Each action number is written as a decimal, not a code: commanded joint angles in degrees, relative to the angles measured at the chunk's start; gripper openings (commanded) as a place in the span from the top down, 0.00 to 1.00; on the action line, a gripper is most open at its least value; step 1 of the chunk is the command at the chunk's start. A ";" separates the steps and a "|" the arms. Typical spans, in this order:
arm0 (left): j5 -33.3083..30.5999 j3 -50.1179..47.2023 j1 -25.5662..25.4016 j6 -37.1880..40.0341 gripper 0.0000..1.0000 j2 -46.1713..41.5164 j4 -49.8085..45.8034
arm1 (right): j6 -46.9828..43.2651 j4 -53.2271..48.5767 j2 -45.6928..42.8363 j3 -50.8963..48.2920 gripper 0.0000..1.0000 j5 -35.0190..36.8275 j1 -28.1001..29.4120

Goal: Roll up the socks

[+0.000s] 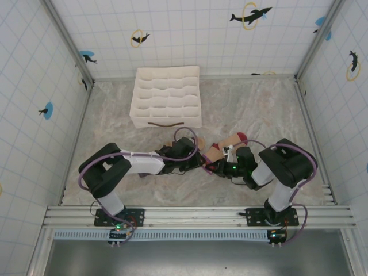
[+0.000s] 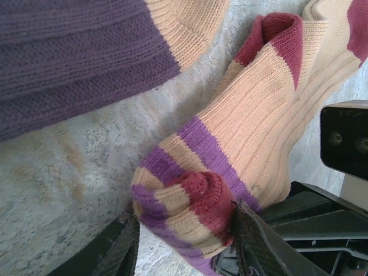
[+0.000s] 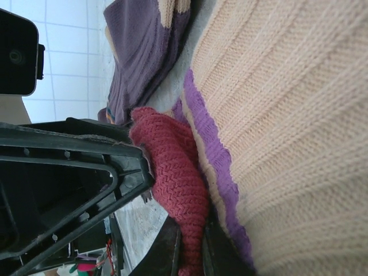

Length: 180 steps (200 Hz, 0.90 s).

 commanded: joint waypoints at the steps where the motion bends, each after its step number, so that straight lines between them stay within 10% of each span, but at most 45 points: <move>1: 0.11 0.80 -0.24 0.01 0.60 2.17 -0.20 | -0.47 -12.74 3.65 -1.19 1.00 2.79 0.03; 60: -2.24 3.20 -0.03 0.88 1.00 3.37 -7.08 | -2.06 -11.49 1.93 -1.62 0.99 0.44 -0.54; 103: -1.03 5.87 2.11 3.88 1.00 1.64 -14.84 | -11.06 -24.11 -9.07 1.69 0.63 -0.70 -0.24; 180: 0.70 5.90 2.47 5.41 1.00 -0.85 -21.55 | -34.46 -61.72 -30.85 15.64 0.40 31.86 14.70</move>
